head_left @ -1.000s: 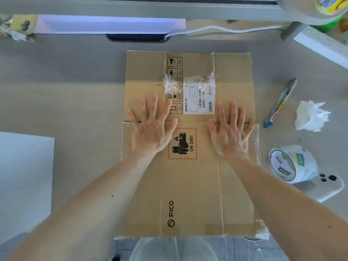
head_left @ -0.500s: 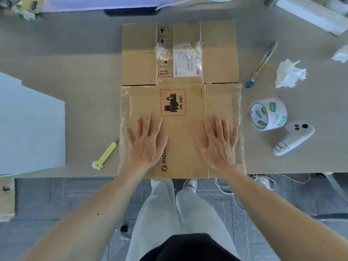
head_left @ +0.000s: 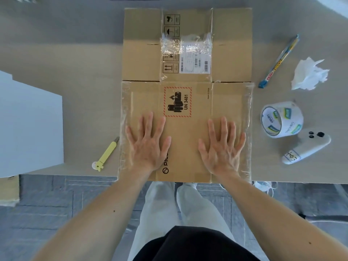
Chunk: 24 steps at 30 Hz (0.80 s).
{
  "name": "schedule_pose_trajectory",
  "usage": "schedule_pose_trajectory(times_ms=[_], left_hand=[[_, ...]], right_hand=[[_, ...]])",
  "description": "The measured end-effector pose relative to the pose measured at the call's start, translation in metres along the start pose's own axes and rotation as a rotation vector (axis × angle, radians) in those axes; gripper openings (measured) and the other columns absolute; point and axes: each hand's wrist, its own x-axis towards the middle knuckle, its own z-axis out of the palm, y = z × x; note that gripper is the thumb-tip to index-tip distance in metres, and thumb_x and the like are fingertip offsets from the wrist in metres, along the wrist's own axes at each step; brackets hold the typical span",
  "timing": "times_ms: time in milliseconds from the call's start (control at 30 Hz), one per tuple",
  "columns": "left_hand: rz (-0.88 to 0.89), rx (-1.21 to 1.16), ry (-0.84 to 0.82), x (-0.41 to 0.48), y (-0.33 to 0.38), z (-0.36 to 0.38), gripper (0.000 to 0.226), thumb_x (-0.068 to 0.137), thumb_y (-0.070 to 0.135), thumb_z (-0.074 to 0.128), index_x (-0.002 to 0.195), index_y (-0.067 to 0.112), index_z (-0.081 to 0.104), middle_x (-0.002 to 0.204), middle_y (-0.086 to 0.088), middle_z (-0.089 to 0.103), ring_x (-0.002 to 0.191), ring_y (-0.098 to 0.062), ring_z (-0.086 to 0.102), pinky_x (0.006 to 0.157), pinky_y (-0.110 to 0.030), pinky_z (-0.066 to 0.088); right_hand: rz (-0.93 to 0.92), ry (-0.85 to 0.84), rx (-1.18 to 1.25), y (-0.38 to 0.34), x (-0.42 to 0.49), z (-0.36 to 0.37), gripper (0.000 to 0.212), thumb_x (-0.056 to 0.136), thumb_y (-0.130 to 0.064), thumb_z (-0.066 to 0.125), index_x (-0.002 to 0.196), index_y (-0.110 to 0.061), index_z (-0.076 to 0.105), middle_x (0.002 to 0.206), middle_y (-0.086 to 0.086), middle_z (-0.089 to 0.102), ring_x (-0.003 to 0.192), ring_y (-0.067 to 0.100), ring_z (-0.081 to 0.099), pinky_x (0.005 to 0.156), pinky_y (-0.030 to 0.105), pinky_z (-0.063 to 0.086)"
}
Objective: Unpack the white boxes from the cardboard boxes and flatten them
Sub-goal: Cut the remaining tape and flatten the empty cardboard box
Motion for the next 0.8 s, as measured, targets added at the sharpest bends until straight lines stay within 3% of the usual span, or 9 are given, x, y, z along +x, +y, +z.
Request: schedule_pose_trajectory(times_ms=[200, 300, 367, 433, 533, 633, 700, 800], left_hand=[[0.004, -0.007, -0.047, 0.000, 0.000, -0.009, 0.067, 0.096, 0.065, 0.016, 0.155, 0.043, -0.005, 0.166, 0.003, -0.011, 0.153, -0.026, -0.010, 0.118, -0.063, -0.004], [0.016, -0.097, -0.124, 0.002, -0.002, -0.021, 0.070, 0.095, 0.062, 0.031, 0.154, 0.046, -0.002, 0.165, 0.009, -0.013, 0.151, -0.021, -0.017, 0.118, -0.059, -0.011], [0.011, -0.215, -0.127, 0.008, -0.005, -0.038, 0.067, 0.092, 0.053, 0.046, 0.151, 0.045, 0.017, 0.164, 0.009, 0.004, 0.152, -0.019, -0.003, 0.119, -0.058, 0.000], [-0.040, -0.329, -0.024, 0.022, -0.012, -0.057, 0.054, 0.090, 0.042, 0.056, 0.141, 0.036, 0.039, 0.150, 0.005, 0.032, 0.142, -0.021, 0.026, 0.113, -0.054, 0.023], [-0.319, -0.526, 0.116, 0.051, -0.029, -0.087, 0.049, 0.089, 0.036, 0.064, 0.134, 0.022, 0.051, 0.131, -0.004, 0.049, 0.126, -0.025, 0.046, 0.104, -0.046, 0.033], [-0.589, -0.623, 0.061, 0.087, -0.054, -0.108, 0.061, 0.084, 0.049, 0.068, 0.131, 0.015, 0.050, 0.127, -0.012, 0.053, 0.120, -0.033, 0.051, 0.101, -0.047, 0.042], [-0.643, -0.718, -0.042, 0.108, -0.063, -0.118, 0.063, 0.083, 0.051, 0.069, 0.129, 0.012, 0.049, 0.124, -0.012, 0.058, 0.116, -0.034, 0.056, 0.096, -0.043, 0.047], [-0.641, -0.795, -0.135, 0.129, -0.062, -0.127, 0.065, 0.085, 0.049, 0.070, 0.131, 0.009, 0.047, 0.121, -0.007, 0.056, 0.118, -0.031, 0.055, 0.087, -0.034, 0.042]], right_hand=[[-0.012, -0.015, 0.014, 0.000, 0.001, -0.004, 0.069, 0.096, -0.063, 0.022, 0.155, -0.037, -0.003, 0.164, 0.004, -0.004, 0.150, 0.031, -0.004, 0.117, 0.059, -0.006], [0.006, -0.080, 0.054, 0.001, 0.002, -0.009, 0.069, 0.095, -0.065, 0.025, 0.154, -0.041, -0.001, 0.163, -0.001, -0.006, 0.150, 0.028, -0.006, 0.116, 0.056, -0.009], [0.007, -0.110, 0.102, 0.002, 0.006, -0.020, 0.068, 0.093, -0.062, 0.034, 0.152, -0.045, 0.007, 0.161, -0.004, -0.003, 0.149, 0.026, -0.001, 0.116, 0.056, -0.004], [0.035, -0.090, 0.223, 0.001, 0.016, -0.038, 0.064, 0.090, -0.048, 0.049, 0.147, -0.043, 0.023, 0.154, -0.004, 0.011, 0.142, 0.027, 0.016, 0.115, 0.054, 0.011], [0.327, -0.018, 0.502, 0.004, 0.040, -0.070, 0.060, 0.088, -0.034, 0.056, 0.142, -0.033, 0.031, 0.142, 0.004, 0.026, 0.128, 0.032, 0.031, 0.107, 0.051, 0.027], [0.562, -0.054, 0.575, 0.012, 0.069, -0.090, 0.070, 0.085, -0.043, 0.053, 0.147, -0.028, 0.024, 0.144, 0.010, 0.033, 0.129, 0.036, 0.031, 0.103, 0.053, 0.030], [0.603, -0.088, 0.590, 0.015, 0.085, -0.100, 0.076, 0.087, -0.046, 0.056, 0.150, -0.020, 0.022, 0.143, 0.014, 0.039, 0.130, 0.037, 0.035, 0.103, 0.051, 0.032], [0.711, -0.096, 0.681, 0.017, 0.103, -0.113, 0.085, 0.083, -0.050, 0.064, 0.148, -0.013, 0.024, 0.141, 0.018, 0.045, 0.129, 0.038, 0.042, 0.102, 0.048, 0.037]])
